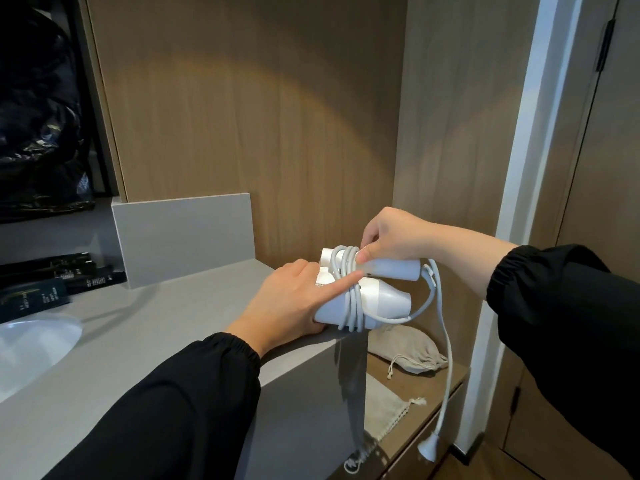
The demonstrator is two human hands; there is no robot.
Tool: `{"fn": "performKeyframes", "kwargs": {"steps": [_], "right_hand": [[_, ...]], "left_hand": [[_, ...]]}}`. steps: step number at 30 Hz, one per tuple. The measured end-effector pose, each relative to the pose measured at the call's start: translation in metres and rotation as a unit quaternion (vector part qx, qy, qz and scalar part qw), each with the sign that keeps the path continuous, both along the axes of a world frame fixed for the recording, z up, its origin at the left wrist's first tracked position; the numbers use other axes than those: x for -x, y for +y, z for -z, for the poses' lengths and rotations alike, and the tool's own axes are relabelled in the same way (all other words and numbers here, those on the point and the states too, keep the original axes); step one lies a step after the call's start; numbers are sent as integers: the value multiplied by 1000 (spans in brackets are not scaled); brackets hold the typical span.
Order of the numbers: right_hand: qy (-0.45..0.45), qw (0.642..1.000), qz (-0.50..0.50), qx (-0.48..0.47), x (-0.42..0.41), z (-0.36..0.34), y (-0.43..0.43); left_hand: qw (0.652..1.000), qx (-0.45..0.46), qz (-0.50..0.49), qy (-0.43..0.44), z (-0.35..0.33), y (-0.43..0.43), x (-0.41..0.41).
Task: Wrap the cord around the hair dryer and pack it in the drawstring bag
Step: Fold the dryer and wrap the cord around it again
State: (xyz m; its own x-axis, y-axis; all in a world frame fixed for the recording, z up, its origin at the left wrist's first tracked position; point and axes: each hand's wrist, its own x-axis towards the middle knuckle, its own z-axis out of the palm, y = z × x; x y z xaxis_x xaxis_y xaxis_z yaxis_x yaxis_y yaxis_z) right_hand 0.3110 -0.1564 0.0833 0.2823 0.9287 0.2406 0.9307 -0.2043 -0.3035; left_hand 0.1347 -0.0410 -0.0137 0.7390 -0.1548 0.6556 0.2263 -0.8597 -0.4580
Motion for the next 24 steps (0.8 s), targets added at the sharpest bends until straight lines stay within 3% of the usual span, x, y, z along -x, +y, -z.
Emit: {"fn": "performKeyframes", "kwargs": {"steps": [7,15,20,24], "right_hand": [[-11,999,6,-47,-2,4,2],[35,999,-32,-13,-12,-4,-5],[64,996,48,49,-33,8,-15],[221,974,17,44,-55,12,-29]], "left_hand": [[1000,-11,16,-4,1,0,-1],[999,-3,26,18,2,5,0],[997,-30,65,10,-2,0,1],[997,-27,74,21,-3,-1,1]]}}
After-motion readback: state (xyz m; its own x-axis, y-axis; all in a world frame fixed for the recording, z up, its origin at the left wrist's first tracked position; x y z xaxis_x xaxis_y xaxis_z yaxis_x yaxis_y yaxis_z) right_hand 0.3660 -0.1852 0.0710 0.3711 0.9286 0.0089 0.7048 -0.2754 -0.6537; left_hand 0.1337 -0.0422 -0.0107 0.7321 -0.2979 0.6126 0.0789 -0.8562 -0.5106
